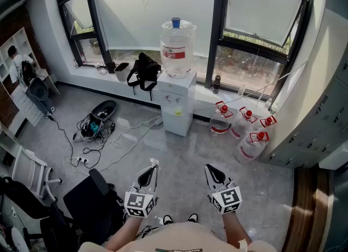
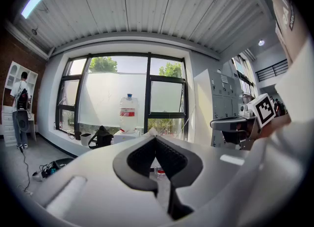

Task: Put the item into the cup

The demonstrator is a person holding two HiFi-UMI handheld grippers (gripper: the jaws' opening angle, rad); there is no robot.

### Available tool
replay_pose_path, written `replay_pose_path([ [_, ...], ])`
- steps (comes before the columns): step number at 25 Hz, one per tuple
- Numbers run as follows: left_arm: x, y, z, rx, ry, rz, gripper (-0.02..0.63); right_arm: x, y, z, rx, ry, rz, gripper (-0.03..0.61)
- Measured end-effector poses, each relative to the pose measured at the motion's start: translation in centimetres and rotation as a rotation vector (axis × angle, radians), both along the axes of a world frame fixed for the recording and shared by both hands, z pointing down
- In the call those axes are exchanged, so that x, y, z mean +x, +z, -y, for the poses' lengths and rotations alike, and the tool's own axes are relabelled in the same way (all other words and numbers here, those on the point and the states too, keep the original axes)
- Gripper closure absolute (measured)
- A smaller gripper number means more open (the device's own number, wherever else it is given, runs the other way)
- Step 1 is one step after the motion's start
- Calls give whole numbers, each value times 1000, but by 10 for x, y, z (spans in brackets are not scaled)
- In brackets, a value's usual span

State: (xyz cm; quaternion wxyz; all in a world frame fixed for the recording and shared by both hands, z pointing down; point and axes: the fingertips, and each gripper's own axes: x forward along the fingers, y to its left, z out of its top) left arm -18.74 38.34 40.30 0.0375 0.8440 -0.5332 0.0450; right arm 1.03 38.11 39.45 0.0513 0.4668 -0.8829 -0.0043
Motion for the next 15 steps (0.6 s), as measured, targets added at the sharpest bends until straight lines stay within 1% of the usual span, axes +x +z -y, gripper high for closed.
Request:
replay_pose_path([
  [6, -4, 0, 5, -4, 11, -7, 604, 0, -5, 9, 19, 20, 13, 566],
  [9, -3, 1, 9, -6, 36, -7, 604, -1, 0, 10, 6, 43, 11, 566],
  [15, -11, 5, 24, -11, 97, -20, 604, -17, 4, 15, 6, 91, 0, 566],
])
